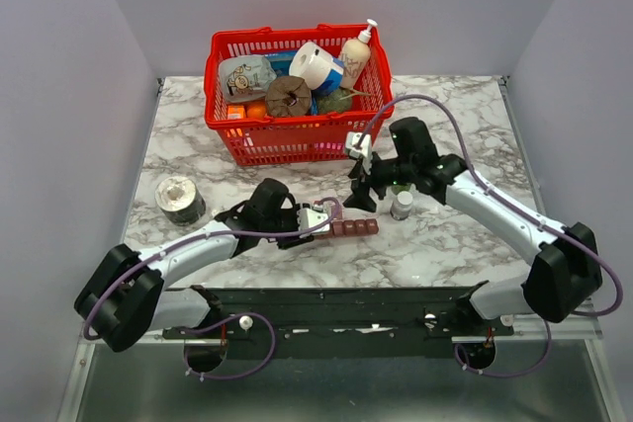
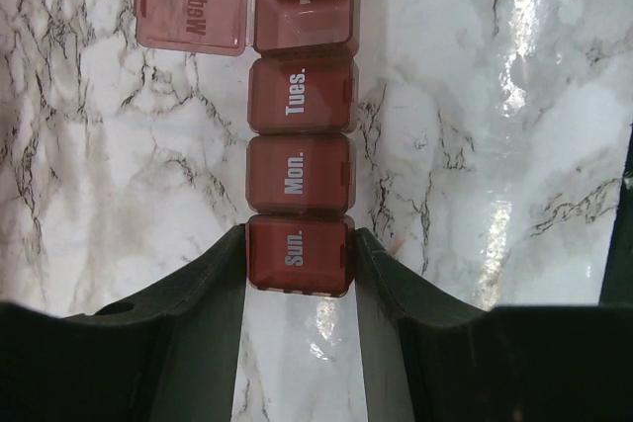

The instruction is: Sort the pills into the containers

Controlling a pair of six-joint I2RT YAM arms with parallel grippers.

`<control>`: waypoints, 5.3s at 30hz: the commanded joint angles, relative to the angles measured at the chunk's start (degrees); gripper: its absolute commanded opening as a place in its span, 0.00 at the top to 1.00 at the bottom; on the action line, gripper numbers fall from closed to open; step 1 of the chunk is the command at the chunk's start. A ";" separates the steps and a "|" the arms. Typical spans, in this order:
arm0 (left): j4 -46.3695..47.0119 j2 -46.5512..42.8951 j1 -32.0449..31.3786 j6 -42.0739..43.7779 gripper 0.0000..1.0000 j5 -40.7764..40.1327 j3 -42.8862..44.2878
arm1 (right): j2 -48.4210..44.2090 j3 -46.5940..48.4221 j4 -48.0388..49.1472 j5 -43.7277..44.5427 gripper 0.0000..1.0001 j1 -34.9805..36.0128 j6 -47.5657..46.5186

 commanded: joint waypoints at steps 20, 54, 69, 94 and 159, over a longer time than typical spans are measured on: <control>0.57 8.88 -5.51 2.56 0.31 -14.57 4.66 | -7.49 -3.77 -7.11 -1.32 0.09 -22.65 -5.43; 24.90 -16.08 -4.19 -41.91 0.01 -19.94 -0.70 | 4.54 -4.74 -0.96 11.51 0.05 -25.65 2.56; 27.11 -12.74 -4.19 -42.80 0.01 -15.72 1.05 | 4.64 -5.62 2.56 12.04 0.22 -25.91 5.03; 35.02 7.37 -4.37 -36.74 0.01 7.04 15.53 | -3.45 5.18 -16.57 -8.69 0.75 -26.00 -12.09; 30.63 15.03 -11.05 -36.74 0.20 2.04 20.92 | -7.14 8.44 -22.31 -29.53 0.80 -21.87 4.06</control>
